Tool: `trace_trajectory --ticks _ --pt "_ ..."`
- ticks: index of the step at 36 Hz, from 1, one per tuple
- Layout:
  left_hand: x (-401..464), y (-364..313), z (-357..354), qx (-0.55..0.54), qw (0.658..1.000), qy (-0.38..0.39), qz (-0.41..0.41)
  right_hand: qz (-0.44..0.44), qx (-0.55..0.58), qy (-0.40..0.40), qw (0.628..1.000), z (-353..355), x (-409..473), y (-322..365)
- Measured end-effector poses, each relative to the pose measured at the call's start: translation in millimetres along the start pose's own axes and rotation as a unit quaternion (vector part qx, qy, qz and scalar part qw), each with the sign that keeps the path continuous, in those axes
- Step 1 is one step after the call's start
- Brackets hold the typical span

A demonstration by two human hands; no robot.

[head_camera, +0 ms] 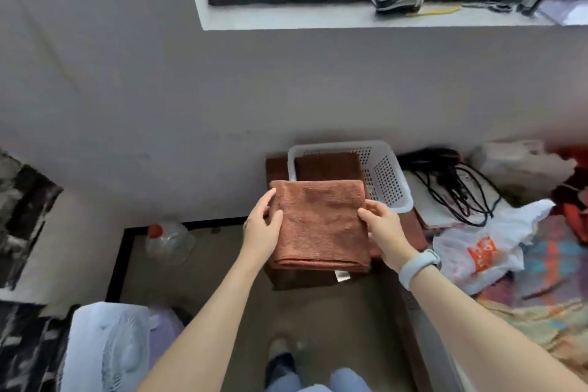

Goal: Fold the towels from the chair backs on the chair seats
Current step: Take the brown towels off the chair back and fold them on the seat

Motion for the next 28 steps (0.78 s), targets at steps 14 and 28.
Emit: trace_trajectory --ticks 14,28 --pt "134.2 7.7 -84.6 0.002 0.998 -0.013 0.057 0.008 -0.105 -0.015 0.994 12.1 163.5 20.5" --pt "152.1 9.3 -110.0 0.370 0.926 -0.080 0.017 0.148 -0.317 -0.055 0.935 13.2 193.6 16.2"
Point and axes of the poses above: each hand's wrist, its own x-axis towards the middle knuckle, its own z-axis out of the back of the hand, y = z × x, the point moved 4 cm from there along x, towards the middle knuckle, and after that the axes turned 2 degrees about x, right-handed, at the moved point
